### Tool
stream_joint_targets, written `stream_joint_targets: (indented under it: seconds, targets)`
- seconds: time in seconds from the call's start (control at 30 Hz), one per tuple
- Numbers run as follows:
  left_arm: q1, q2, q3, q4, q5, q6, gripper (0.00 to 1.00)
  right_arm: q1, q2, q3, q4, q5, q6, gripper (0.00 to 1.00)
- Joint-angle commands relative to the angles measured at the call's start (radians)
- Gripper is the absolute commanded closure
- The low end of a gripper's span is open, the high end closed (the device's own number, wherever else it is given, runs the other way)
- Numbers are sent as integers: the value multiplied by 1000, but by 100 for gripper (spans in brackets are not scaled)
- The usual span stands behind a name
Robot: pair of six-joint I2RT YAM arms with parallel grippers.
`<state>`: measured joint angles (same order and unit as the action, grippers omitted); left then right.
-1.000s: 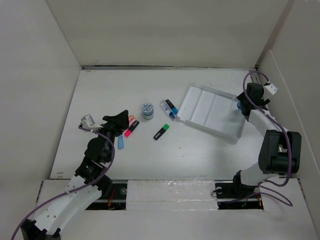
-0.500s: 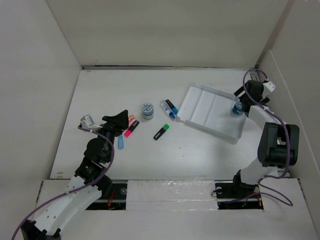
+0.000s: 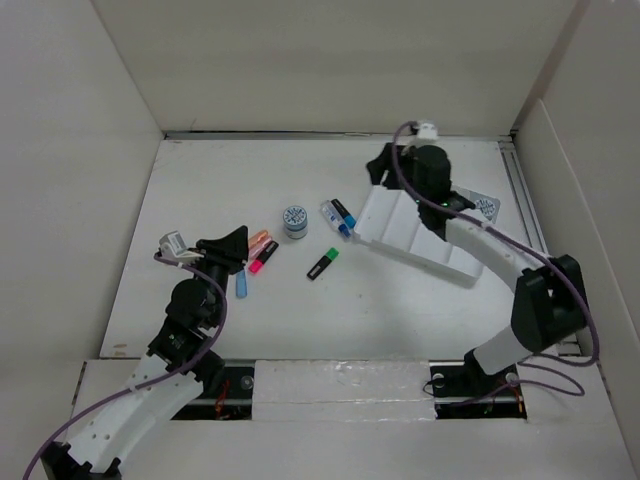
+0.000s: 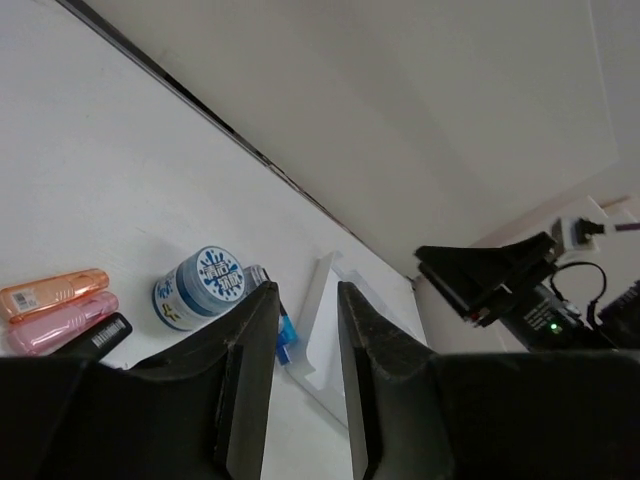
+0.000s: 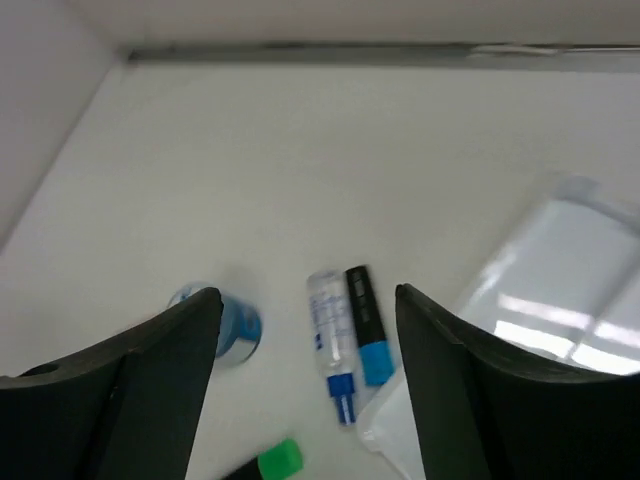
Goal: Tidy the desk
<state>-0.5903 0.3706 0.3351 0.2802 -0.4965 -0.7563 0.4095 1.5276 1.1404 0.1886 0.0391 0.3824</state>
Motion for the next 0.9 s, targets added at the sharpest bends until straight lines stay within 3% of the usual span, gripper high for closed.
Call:
stream_joint_targets:
  seconds: [0.0,0.1,0.13,0.23,0.33,0.53,0.77,0.87]
  targets:
    - [-8,-1,4,33,4,6,74,162,100,80,-38,-185,-175,21]
    - [-8,-10,15,10,-14,-1,67,256,207,166,-93,-180,-218,7]
    - [-8,-16,10,19,-11,2,59,271,257,212,-109,-176,-226,5]
    - [-8,-27,-4,37,4,8,47,319,334,283,-173,-162,-250,3]
    - [-8,-29,-7,51,19,8,42,353,434,380,-262,-96,-272,2]
    - [-8,-12,-8,54,26,5,41,364,568,484,-268,34,-255,2]
    - [-8,-30,-13,51,21,5,41,364,657,565,-253,25,-240,7]
    - [-8,-32,-2,39,21,5,41,373,672,568,-216,15,-224,14]
